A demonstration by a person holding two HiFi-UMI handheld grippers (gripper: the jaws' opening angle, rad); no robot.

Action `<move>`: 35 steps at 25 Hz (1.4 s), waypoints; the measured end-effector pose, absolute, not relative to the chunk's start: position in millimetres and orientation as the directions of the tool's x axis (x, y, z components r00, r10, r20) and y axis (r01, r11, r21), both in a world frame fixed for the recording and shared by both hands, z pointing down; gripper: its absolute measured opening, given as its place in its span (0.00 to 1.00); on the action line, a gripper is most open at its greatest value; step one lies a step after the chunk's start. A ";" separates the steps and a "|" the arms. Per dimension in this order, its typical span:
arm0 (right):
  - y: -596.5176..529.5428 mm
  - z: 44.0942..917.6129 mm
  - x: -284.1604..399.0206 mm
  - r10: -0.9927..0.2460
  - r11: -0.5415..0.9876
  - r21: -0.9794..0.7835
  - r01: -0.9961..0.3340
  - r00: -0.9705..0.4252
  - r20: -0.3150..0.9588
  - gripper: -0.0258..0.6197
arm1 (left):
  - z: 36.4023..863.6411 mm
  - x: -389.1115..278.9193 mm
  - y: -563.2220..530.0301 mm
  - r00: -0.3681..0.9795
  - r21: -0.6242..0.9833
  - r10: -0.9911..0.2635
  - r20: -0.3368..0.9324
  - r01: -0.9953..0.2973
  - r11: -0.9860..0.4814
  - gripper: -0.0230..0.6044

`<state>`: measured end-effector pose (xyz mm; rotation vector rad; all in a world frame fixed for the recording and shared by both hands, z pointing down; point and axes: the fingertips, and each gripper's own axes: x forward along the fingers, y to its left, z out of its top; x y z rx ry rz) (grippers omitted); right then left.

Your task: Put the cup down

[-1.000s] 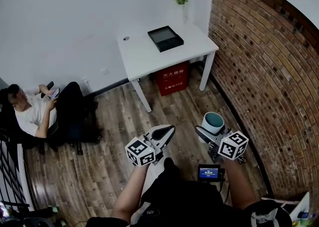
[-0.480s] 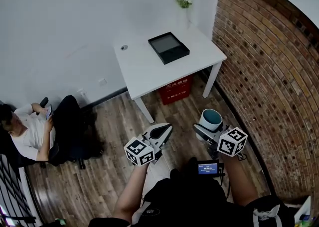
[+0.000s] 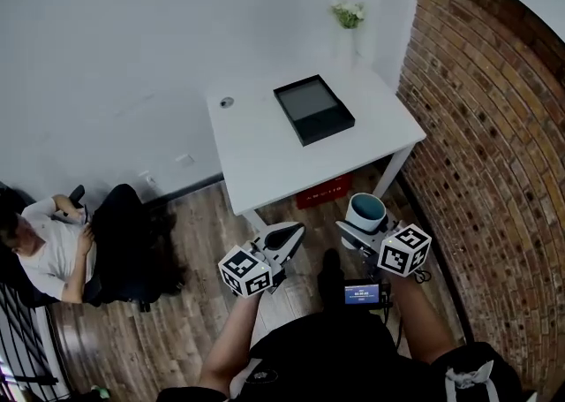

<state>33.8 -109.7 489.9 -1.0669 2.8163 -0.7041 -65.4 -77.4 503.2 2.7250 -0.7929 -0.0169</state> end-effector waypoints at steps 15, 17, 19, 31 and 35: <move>-324.6 477.0 32.4 -0.532 0.740 -0.421 -0.525 -0.839 0.113 0.66 | 480.9 -51.0 -287.4 0.802 0.282 -0.595 0.055 -0.584 -0.761 0.05; -335.6 478.4 29.9 -0.526 0.740 -0.426 -0.521 -0.842 0.116 0.66 | 482.8 -53.0 -298.4 0.799 0.285 -0.599 0.062 -0.589 -0.756 0.05; -344.7 479.7 25.6 -0.523 0.740 -0.428 -0.519 -0.844 0.121 0.66 | 483.3 -56.1 -307.8 0.798 0.289 -0.599 0.064 -0.590 -0.754 0.05; -369.3 470.5 -2.6 -0.558 0.720 -0.419 -0.553 -0.820 0.123 0.66 | 479.8 -76.6 -339.7 0.825 0.307 -0.563 0.052 -0.550 -0.777 0.05; -371.5 470.1 -3.9 -0.569 0.713 -0.415 -0.565 -0.812 0.128 0.66 | 481.4 -75.7 -343.5 0.836 0.312 -0.547 0.050 -0.534 -0.786 0.05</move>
